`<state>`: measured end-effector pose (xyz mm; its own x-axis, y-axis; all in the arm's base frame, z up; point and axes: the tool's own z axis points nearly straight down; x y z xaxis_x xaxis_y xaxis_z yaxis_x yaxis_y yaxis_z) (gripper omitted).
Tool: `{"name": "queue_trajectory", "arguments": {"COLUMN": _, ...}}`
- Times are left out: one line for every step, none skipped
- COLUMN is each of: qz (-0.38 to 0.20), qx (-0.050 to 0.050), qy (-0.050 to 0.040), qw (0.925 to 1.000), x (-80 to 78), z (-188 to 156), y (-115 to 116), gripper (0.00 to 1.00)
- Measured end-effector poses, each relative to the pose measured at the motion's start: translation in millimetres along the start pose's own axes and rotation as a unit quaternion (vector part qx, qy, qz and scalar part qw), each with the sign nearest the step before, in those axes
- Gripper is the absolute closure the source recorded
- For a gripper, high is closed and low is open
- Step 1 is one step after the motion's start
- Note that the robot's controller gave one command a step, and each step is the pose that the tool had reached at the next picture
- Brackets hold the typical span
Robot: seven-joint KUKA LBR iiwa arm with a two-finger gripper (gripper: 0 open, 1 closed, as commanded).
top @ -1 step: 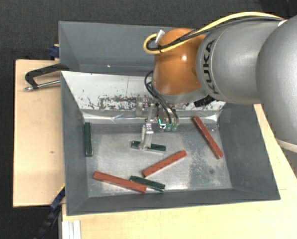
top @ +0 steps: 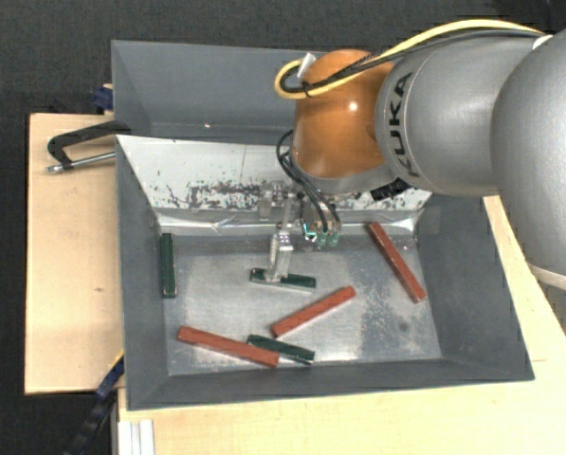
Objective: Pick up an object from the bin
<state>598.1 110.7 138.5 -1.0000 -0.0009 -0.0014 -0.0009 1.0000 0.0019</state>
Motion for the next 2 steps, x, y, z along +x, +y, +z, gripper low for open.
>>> {"name": "queue_trajectory", "arguments": {"qz": -0.030, "qx": 0.000, "qy": -0.0012, "qw": 0.9996, "x": 21.6, "z": 39.5, "y": -32.0, "gripper": 0.00}}
{"name": "queue_trajectory", "arguments": {"qz": 0.068, "qx": 0.000, "qy": -0.0024, "qw": 0.9977, "x": 22.7, "z": 47.6, "y": -25.8, "gripper": 1.00}}
